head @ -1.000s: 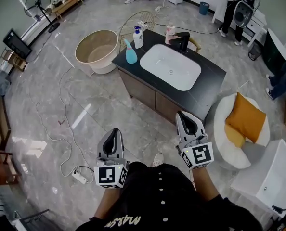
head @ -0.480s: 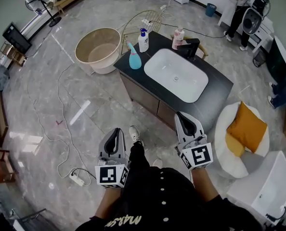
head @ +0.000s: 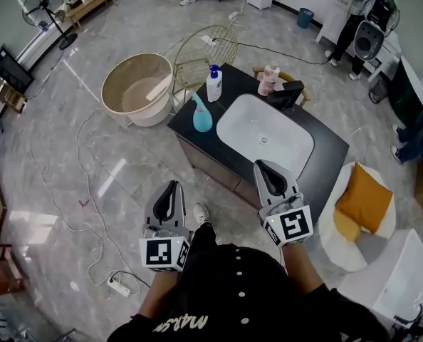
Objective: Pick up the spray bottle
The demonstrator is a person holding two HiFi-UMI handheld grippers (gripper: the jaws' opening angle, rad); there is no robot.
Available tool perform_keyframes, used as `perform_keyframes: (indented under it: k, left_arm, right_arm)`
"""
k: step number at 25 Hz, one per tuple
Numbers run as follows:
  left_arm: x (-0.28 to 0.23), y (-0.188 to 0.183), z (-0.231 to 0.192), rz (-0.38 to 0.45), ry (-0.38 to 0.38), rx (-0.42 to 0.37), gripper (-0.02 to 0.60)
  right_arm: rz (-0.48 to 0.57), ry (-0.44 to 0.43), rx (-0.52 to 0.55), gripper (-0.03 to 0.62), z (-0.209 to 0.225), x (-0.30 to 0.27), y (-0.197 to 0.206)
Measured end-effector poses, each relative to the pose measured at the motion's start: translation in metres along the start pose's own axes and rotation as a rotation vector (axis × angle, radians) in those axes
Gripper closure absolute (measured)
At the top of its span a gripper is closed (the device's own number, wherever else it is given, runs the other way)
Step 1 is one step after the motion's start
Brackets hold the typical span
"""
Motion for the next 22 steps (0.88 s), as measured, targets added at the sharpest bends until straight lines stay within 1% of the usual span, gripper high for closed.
perform_keyframes:
  k: [3, 8, 10, 15, 22]
  left_arm:
    - [-0.031, -0.009, -0.03, 0.01, 0.02, -0.008, 0.554]
    - [-0.071, -0.019, -0.071, 0.022, 0.062, -0.024, 0.554]
    - [-0.084, -0.016, -0.081, 0.005, 0.074, -0.022, 0.554]
    - [-0.109, 0.001, -0.092, -0.063, 0.074, 0.023, 0.554]
    - [-0.13, 0.018, -0.095, -0.137, 0.032, 0.072, 0.554]
  right_arm:
    - [-0.016, 0.028, 0.066, 0.599, 0.004, -0.041, -0.004]
    - [-0.028, 0.044, 0.058, 0.599, 0.008, -0.1, -0.005]
    - [-0.043, 0.042, 0.047, 0.599, 0.008, -0.117, -0.001]
    - [-0.091, 0.005, 0.016, 0.599, 0.013, -0.151, 0.018]
    - [-0.153, -0.071, -0.013, 0.599, 0.028, -0.203, 0.051]
Point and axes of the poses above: the fingertips, and each gripper's own axes: x backward along the fingers, z to its right, y out of its underside, the point moved 9 cm from there along x, backward along the fingers, and after that the axes turned 3 degrees about -x, right-handed, at the moved point
